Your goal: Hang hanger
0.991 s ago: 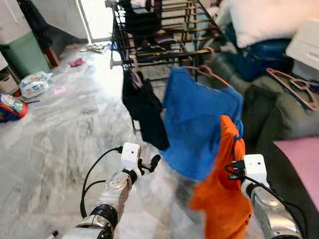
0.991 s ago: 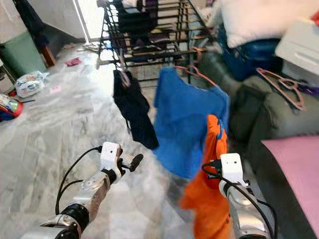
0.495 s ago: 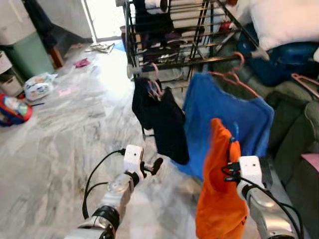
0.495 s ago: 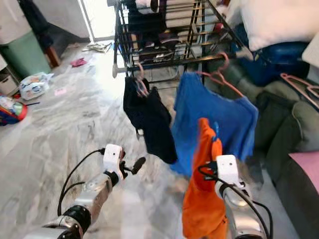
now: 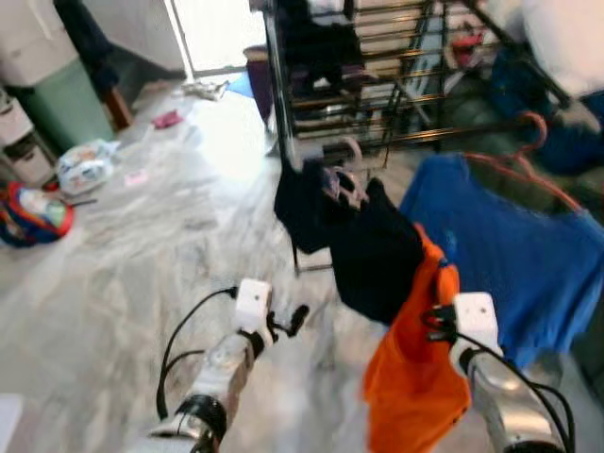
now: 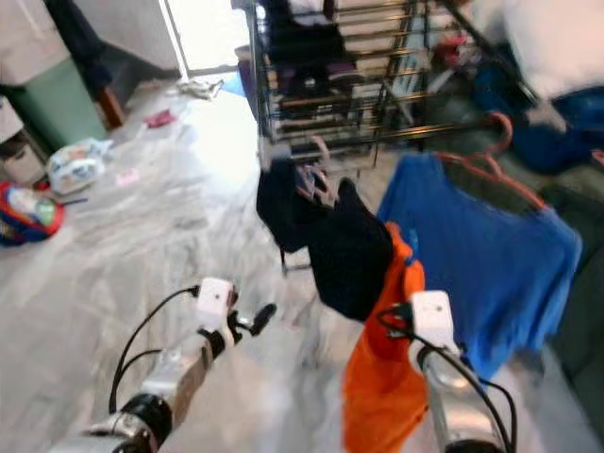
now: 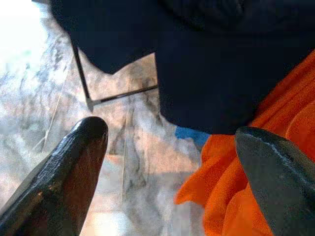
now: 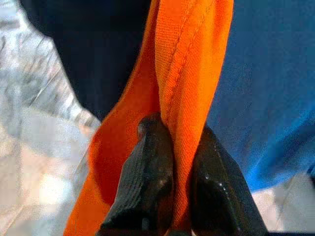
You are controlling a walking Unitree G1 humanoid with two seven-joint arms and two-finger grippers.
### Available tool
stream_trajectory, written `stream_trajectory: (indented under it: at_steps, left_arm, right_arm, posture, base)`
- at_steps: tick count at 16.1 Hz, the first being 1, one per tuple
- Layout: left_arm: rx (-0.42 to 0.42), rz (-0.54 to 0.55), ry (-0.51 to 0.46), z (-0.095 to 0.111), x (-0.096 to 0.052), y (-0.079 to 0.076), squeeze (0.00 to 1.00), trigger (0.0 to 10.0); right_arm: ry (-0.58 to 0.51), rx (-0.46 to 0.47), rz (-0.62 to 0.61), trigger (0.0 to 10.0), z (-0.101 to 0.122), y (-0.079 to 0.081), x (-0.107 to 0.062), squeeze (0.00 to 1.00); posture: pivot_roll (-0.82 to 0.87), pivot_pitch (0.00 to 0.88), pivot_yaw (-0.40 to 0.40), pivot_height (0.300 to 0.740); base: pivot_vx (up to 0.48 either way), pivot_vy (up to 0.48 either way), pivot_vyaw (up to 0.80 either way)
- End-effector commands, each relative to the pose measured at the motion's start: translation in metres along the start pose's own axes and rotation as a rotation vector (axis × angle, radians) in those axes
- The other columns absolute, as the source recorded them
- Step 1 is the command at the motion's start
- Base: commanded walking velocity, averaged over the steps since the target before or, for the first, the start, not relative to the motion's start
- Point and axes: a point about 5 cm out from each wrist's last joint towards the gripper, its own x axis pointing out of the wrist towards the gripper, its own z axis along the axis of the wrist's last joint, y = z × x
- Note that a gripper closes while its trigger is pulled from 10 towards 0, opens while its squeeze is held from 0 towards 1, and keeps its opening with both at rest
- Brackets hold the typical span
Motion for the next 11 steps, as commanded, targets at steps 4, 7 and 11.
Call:
stream_trajectory:
  at_steps: [4,7,11]
  left_arm:
    - [0.018,0.047,0.015,0.001,-0.003,0.012,0.0,10.0]
    - [0.017,0.053,0.024,-0.001,-0.004,0.012,0.0,10.0]
    - [0.02,0.056,0.04,-0.004,-0.004,0.011,0.0,10.0]
  right_arm:
    - [-0.091,0.025,0.139,10.0,0.019,0.021,0.001,0.0]
    - [-0.102,0.025,0.29,10.0,0.018,0.033,-0.006,0.0]
    - [-0.05,0.006,0.469,10.0,0.007,0.034,-0.023,0.0]
  posture:
    - [-0.11,0.035,0.061,0.74]
    - [-0.11,0.034,0.057,0.74]
    - [-0.12,0.039,0.057,0.74]
  base:
    - [0.094,0.0,0.0]
    - [0.0,0.0,0.0]
    - [0.0,0.0,0.0]
